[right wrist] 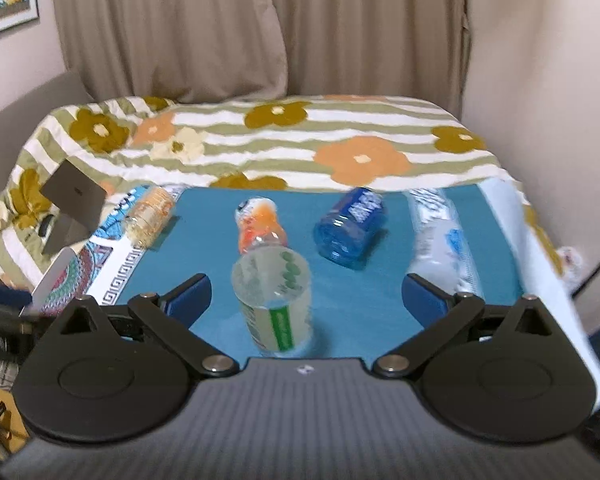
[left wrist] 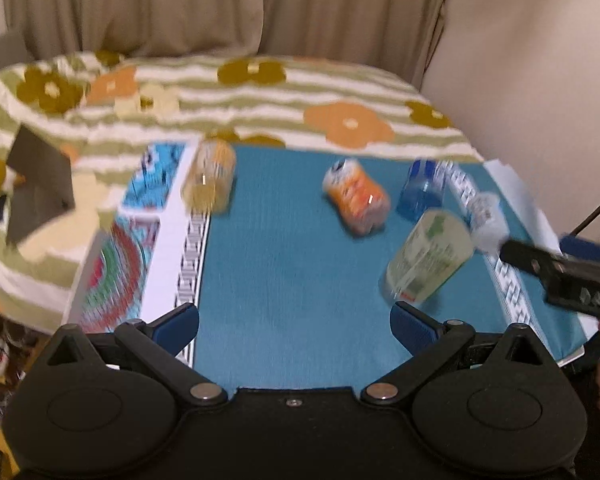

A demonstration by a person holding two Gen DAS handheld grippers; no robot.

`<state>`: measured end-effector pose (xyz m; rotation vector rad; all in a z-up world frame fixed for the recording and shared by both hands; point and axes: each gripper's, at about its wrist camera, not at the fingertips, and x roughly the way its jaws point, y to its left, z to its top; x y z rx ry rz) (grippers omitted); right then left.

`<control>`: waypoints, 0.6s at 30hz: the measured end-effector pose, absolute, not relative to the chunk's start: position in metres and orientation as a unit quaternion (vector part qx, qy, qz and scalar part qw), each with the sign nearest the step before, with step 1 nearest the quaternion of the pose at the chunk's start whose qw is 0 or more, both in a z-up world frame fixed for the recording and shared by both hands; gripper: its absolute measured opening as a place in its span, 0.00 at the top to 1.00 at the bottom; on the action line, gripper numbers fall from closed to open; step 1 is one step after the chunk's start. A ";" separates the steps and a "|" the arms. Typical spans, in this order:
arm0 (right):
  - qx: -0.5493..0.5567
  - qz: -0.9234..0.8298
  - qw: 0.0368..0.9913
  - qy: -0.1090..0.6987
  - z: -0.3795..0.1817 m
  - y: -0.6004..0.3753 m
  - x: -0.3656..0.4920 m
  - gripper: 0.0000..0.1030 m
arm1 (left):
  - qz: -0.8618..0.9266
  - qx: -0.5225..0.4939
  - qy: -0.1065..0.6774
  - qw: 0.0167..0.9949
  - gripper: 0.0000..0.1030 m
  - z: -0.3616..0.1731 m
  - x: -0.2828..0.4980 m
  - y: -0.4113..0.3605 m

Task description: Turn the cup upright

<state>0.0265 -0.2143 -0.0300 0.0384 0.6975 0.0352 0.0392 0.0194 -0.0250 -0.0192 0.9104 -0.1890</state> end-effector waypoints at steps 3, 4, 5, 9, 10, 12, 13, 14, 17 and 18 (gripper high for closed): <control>0.020 0.009 0.923 0.384 -0.013 -0.224 0.019 0.00 | -0.092 0.001 0.417 0.904 0.00 -0.008 0.034 0.012; 0.023 0.007 0.918 0.396 -0.010 -0.228 0.017 0.00 | -0.092 0.007 0.413 0.906 0.00 -0.005 0.032 0.008; 0.026 0.007 0.913 0.407 -0.007 -0.232 0.015 0.00 | -0.092 0.012 0.410 0.908 0.00 -0.003 0.030 0.005; 0.035 -0.005 0.900 0.434 -0.004 -0.246 0.006 0.00 | -0.086 0.030 0.396 0.914 0.00 -0.002 0.019 -0.005; 0.034 -0.010 0.898 0.439 -0.005 -0.248 0.004 0.00 | -0.084 0.032 0.395 0.914 0.00 -0.003 0.017 -0.007; 0.032 -0.018 0.893 0.448 -0.008 -0.253 0.001 0.00 | -0.081 0.031 0.395 0.915 0.00 -0.006 0.013 -0.009; 0.033 -0.020 0.893 0.449 -0.010 -0.255 0.000 0.00 | -0.080 0.028 0.396 0.914 0.00 -0.006 0.012 -0.010; 0.034 -0.020 0.892 0.450 -0.012 -0.256 -0.002 0.00 | -0.080 0.025 0.397 0.914 0.00 -0.007 0.012 -0.011; 0.037 -0.021 0.891 0.453 -0.014 -0.258 -0.004 0.00 | -0.080 0.025 0.397 0.914 0.00 -0.007 0.010 -0.014; 0.038 -0.021 0.890 0.453 -0.015 -0.259 -0.005 0.00 | -0.079 0.027 0.395 0.915 0.00 -0.006 0.009 -0.015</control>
